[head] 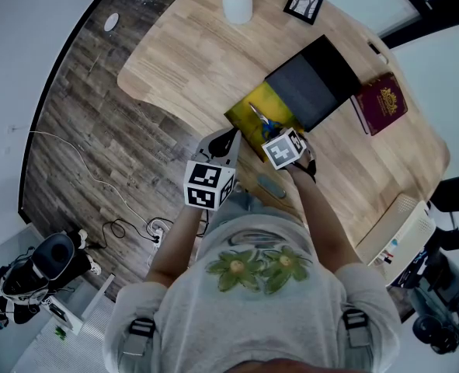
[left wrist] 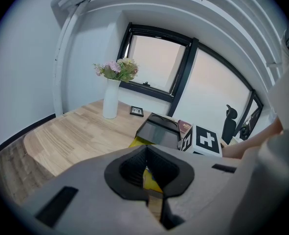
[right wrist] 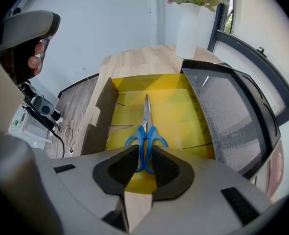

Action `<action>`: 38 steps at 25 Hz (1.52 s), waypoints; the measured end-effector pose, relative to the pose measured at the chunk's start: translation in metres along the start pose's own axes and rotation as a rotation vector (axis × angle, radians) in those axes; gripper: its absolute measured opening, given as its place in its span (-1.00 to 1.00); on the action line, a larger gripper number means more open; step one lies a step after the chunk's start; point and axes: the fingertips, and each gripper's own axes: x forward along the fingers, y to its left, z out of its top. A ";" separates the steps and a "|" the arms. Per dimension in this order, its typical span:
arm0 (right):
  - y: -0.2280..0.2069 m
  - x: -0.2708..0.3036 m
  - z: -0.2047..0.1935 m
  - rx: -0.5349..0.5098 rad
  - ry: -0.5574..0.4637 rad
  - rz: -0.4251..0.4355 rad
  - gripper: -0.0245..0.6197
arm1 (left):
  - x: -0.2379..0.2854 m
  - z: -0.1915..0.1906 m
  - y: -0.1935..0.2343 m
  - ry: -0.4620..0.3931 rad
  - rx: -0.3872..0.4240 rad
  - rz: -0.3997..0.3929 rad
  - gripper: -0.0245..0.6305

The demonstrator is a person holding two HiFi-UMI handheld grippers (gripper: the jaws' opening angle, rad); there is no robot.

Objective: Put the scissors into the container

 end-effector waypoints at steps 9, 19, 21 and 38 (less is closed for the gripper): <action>-0.008 -0.037 0.015 0.140 -0.245 -0.030 -0.89 | -0.004 0.007 -0.002 -0.019 0.014 -0.012 -0.91; 0.003 -0.100 0.030 0.254 -0.520 0.049 -0.91 | -0.019 0.014 -0.009 -0.046 0.039 -0.019 -0.91; 0.007 -0.110 0.029 0.248 -0.547 0.047 -0.91 | -0.024 0.014 -0.010 -0.052 0.040 -0.020 -0.91; 0.034 -0.167 0.018 0.189 -0.669 -0.015 -0.91 | -0.060 0.011 -0.033 -0.103 0.050 -0.038 -0.91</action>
